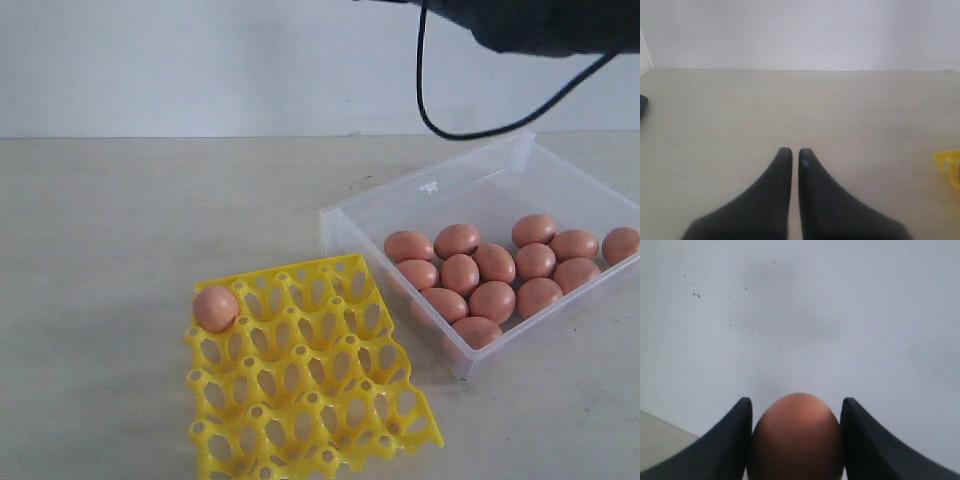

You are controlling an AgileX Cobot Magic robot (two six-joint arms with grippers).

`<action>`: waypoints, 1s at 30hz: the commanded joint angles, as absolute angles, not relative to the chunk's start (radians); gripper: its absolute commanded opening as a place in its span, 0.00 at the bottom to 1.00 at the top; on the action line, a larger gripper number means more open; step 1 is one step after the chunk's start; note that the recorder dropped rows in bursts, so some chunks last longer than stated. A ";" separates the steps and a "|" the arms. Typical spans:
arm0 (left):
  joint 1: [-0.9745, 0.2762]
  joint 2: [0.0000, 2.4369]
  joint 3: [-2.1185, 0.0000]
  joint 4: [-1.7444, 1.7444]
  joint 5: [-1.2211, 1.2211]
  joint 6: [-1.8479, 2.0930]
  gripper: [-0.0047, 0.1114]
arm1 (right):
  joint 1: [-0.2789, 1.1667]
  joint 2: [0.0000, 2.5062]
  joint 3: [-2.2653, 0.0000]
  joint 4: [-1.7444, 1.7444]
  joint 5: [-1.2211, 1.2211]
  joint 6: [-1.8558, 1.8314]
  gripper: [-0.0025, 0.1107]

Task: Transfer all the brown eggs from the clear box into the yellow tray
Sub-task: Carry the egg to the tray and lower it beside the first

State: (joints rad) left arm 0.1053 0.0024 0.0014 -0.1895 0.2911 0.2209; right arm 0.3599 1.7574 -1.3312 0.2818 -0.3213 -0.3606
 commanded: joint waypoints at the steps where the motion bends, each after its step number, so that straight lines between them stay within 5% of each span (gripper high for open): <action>1: 0.108 0.000 0.000 -0.194 0.284 0.228 0.08 | 0.410 1.700 -1.193 0.258 -0.402 -0.241 0.02; 6: 0.108 0.000 0.000 -0.194 0.284 0.228 0.08 | 0.470 1.683 -1.114 -0.066 -0.610 0.189 0.02; 12: 0.108 0.000 0.000 -0.194 0.284 0.228 0.08 | 0.516 1.687 -1.089 -0.894 -0.742 0.824 0.02; 20: 0.108 0.000 0.000 -0.194 0.284 0.228 0.08 | 0.576 1.723 -0.706 -0.601 -0.794 0.630 0.02; 30: 0.108 0.000 0.000 -0.194 0.284 0.228 0.08 | 0.579 1.949 -0.794 -0.395 -0.853 0.482 0.02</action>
